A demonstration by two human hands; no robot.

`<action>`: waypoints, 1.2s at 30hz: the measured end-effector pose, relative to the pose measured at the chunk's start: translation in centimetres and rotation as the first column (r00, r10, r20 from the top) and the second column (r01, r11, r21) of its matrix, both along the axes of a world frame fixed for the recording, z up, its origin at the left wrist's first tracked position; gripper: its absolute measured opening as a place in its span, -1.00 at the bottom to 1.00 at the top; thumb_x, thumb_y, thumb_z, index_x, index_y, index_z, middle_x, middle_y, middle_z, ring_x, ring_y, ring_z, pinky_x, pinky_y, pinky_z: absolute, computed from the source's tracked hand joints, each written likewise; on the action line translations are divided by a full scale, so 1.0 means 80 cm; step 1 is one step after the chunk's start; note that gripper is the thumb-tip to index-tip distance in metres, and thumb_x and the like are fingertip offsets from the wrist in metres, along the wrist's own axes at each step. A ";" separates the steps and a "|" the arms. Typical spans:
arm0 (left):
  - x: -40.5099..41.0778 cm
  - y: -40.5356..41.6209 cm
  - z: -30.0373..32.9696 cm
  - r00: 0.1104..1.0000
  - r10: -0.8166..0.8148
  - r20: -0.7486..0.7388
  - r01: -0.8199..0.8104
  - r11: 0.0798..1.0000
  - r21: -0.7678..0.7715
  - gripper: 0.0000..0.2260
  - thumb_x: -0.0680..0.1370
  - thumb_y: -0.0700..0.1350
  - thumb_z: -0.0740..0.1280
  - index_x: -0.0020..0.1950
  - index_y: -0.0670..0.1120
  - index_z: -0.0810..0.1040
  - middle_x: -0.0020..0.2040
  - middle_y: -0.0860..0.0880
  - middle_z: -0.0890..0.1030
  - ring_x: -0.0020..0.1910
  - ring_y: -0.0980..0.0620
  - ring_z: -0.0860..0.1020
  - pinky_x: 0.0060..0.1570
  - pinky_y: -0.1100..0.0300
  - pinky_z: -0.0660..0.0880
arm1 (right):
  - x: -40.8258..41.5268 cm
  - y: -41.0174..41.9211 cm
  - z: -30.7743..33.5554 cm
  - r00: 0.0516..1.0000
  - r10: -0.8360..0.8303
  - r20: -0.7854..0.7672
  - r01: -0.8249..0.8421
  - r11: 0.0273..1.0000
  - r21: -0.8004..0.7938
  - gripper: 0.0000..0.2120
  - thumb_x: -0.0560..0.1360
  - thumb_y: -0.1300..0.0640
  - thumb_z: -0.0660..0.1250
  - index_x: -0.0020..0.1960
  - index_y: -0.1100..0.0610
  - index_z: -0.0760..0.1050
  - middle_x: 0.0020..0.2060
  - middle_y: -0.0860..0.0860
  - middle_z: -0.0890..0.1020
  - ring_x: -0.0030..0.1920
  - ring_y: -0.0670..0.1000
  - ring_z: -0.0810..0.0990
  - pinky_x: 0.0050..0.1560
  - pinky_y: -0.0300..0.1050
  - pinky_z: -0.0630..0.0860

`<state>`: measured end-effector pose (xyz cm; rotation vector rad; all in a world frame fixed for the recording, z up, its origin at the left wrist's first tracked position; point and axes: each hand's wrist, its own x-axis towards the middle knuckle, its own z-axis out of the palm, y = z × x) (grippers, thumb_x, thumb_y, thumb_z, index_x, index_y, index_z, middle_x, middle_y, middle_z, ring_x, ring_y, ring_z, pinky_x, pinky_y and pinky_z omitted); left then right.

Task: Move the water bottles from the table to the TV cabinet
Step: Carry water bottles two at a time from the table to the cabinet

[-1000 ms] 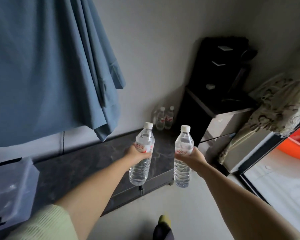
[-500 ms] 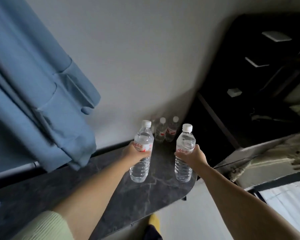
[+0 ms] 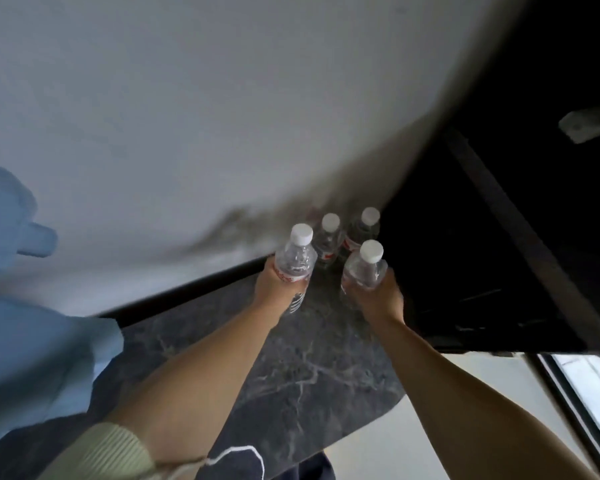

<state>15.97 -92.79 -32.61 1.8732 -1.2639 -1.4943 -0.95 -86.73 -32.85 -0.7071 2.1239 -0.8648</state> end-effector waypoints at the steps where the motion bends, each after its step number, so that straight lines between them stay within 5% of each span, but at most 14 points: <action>1: -0.002 -0.003 -0.008 1.000 0.013 0.005 -0.013 1.000 0.003 -0.39 0.33 -0.05 0.57 0.33 -0.04 0.44 0.16 -0.09 0.62 0.14 -0.11 0.58 0.21 -0.06 0.48 | 0.002 -0.002 -0.009 1.000 -0.005 -0.005 0.005 1.000 0.001 -0.39 0.32 -0.10 0.54 0.29 -0.06 0.39 0.07 -0.04 0.61 0.09 0.05 0.58 -0.01 -0.18 0.39; 11: -0.034 -0.048 -0.085 0.988 0.108 -0.111 -0.109 0.994 -0.002 -0.40 0.35 -0.16 0.56 0.34 -0.03 0.43 0.18 -0.05 0.61 0.14 -0.03 0.58 0.14 0.09 0.52 | 0.011 -0.048 -0.083 0.988 -0.155 0.028 0.155 0.988 0.013 -0.30 0.32 -0.05 0.56 0.37 0.04 0.35 0.24 0.12 0.56 0.23 0.19 0.53 0.14 -0.07 0.45; 17: -0.041 -0.052 -0.106 0.978 0.149 -0.148 -0.156 0.987 -0.036 -0.39 0.34 -0.28 0.55 0.32 -0.06 0.41 0.22 -0.07 0.58 0.22 -0.06 0.53 0.28 -0.05 0.44 | 0.014 -0.052 -0.084 0.991 -0.121 0.064 0.124 0.991 -0.048 -0.31 0.37 0.06 0.54 0.41 0.09 0.31 0.28 0.13 0.51 0.28 0.16 0.49 0.24 0.08 0.47; 22: -0.035 -0.050 -0.107 0.995 0.062 -0.080 -0.068 0.995 -0.067 -0.31 0.33 -0.24 0.56 0.38 -0.05 0.35 0.26 -0.05 0.55 0.22 0.02 0.50 0.14 0.19 0.38 | 0.013 -0.054 -0.079 0.991 -0.098 0.087 0.097 0.995 0.013 -0.25 0.38 0.08 0.53 0.44 0.11 0.23 0.33 0.14 0.45 0.31 0.18 0.45 0.26 0.11 0.44; 27: -0.027 -0.055 -0.088 0.998 -0.056 -0.002 0.056 0.998 -0.016 -0.26 0.34 -0.23 0.55 0.43 -0.13 0.28 0.28 -0.13 0.53 0.27 -0.11 0.50 0.27 0.00 0.44 | 0.008 -0.043 -0.066 0.999 -0.007 0.052 0.003 0.997 0.083 -0.17 0.38 0.10 0.52 0.51 0.10 0.14 0.40 0.17 0.34 0.35 0.21 0.40 0.28 0.07 0.42; 30: -0.016 -0.055 -0.058 0.984 -0.154 0.086 0.153 0.988 0.016 -0.13 0.35 -0.13 0.56 0.52 -0.11 0.14 0.38 -0.15 0.43 0.35 -0.13 0.43 0.24 0.11 0.38 | -0.004 -0.028 -0.045 0.998 0.053 0.025 -0.057 0.986 0.158 -0.11 0.40 0.11 0.50 0.55 0.05 0.04 0.45 0.17 0.26 0.35 0.21 0.40 0.21 -0.01 0.41; 36: -0.015 -0.060 0.040 0.935 -0.296 0.197 0.323 0.938 -0.122 -0.13 0.39 -0.05 0.52 0.55 -0.06 0.07 0.46 -0.13 0.33 0.41 -0.11 0.34 0.36 0.05 0.32 | -0.020 -0.013 0.038 0.967 0.233 -0.104 -0.206 0.954 0.219 -0.12 0.44 -0.02 0.46 0.56 0.04 -0.01 0.50 0.11 0.21 0.45 0.16 0.28 0.37 0.06 0.35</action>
